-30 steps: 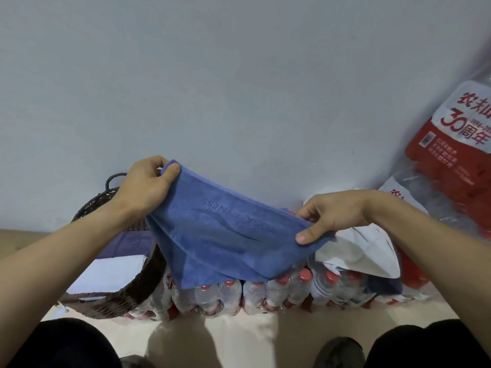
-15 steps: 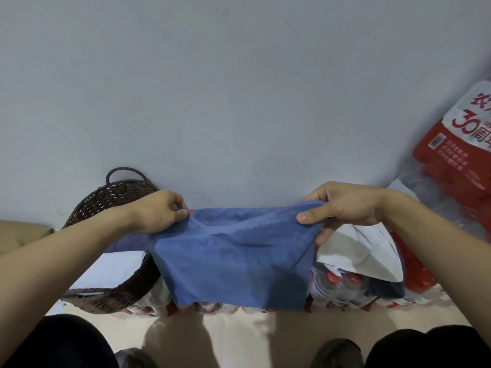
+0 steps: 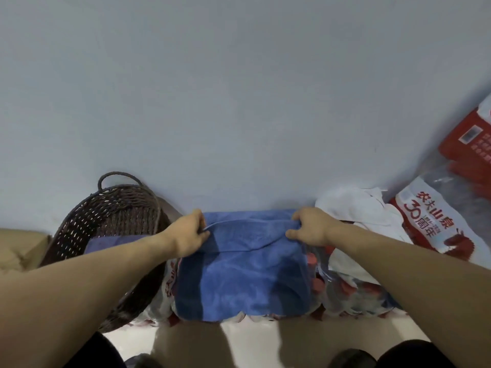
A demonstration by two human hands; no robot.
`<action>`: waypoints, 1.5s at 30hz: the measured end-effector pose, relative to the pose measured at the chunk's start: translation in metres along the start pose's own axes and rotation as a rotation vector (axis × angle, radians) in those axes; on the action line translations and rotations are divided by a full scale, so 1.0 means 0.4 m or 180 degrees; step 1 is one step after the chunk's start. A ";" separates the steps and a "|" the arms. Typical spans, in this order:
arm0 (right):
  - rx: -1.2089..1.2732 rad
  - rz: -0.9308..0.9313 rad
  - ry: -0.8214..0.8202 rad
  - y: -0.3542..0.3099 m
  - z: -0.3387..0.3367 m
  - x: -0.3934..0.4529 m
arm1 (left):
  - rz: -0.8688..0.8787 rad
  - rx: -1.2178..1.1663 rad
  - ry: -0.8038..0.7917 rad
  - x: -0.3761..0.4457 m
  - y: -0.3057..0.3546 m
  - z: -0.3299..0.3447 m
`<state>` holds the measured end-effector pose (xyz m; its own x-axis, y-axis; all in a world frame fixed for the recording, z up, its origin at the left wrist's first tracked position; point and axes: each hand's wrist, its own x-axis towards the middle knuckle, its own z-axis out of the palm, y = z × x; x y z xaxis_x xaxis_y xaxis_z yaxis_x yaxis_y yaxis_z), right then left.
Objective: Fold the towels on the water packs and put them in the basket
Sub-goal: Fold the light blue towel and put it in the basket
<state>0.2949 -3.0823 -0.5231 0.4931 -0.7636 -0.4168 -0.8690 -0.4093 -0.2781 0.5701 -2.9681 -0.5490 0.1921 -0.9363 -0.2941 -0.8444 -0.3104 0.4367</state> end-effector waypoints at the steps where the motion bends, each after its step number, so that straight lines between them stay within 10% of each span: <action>1: -0.0176 0.0007 -0.0130 -0.002 0.022 0.010 | -0.0003 0.0107 -0.0026 0.005 -0.004 0.012; 17: -0.1020 0.0041 -0.0869 0.002 0.107 0.016 | 0.0050 0.0985 -0.1151 0.017 -0.028 0.057; 27: 0.1730 0.0774 -0.0213 0.134 0.022 0.044 | -0.0408 0.0350 -0.0306 0.071 -0.064 0.011; 45: 0.0088 0.0863 -0.0067 0.116 0.138 0.187 | -0.0322 0.1024 -0.0198 0.155 -0.015 0.086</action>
<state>0.2936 -3.1310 -0.6149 0.2435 -0.8328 -0.4971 -0.9681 -0.1773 -0.1772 0.5699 -3.0185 -0.5991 0.2603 -0.8885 -0.3779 -0.9390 -0.3240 0.1150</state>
